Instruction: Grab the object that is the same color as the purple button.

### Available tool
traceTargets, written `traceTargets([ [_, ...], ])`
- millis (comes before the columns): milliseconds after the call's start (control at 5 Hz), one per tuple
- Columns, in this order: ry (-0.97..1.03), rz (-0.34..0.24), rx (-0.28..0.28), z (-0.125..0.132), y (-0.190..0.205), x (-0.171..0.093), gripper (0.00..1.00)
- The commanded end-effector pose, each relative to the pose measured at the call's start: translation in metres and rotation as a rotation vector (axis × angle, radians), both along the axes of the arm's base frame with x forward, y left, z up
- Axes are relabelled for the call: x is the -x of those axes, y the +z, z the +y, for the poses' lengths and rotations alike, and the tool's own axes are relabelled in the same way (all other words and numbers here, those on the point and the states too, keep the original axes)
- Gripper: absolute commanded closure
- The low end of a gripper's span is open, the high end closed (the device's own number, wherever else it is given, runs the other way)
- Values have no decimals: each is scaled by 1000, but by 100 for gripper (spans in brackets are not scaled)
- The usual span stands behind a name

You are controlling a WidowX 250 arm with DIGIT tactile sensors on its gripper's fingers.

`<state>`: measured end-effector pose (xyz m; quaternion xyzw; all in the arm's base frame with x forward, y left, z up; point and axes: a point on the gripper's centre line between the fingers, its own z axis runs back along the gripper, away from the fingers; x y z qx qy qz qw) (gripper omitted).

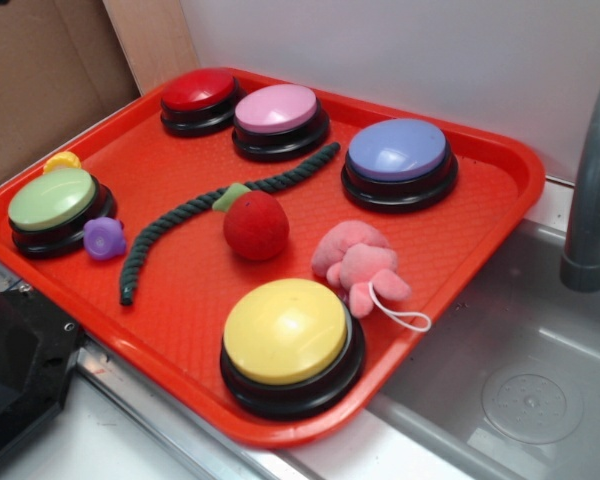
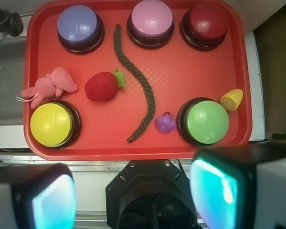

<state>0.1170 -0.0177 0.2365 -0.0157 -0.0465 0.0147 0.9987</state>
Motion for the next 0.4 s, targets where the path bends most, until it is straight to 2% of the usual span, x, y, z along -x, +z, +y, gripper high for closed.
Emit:
traceTargets([
  [0, 0, 0, 0, 0, 0, 0, 0],
  [200, 205, -25, 1, 2, -18, -9, 0],
])
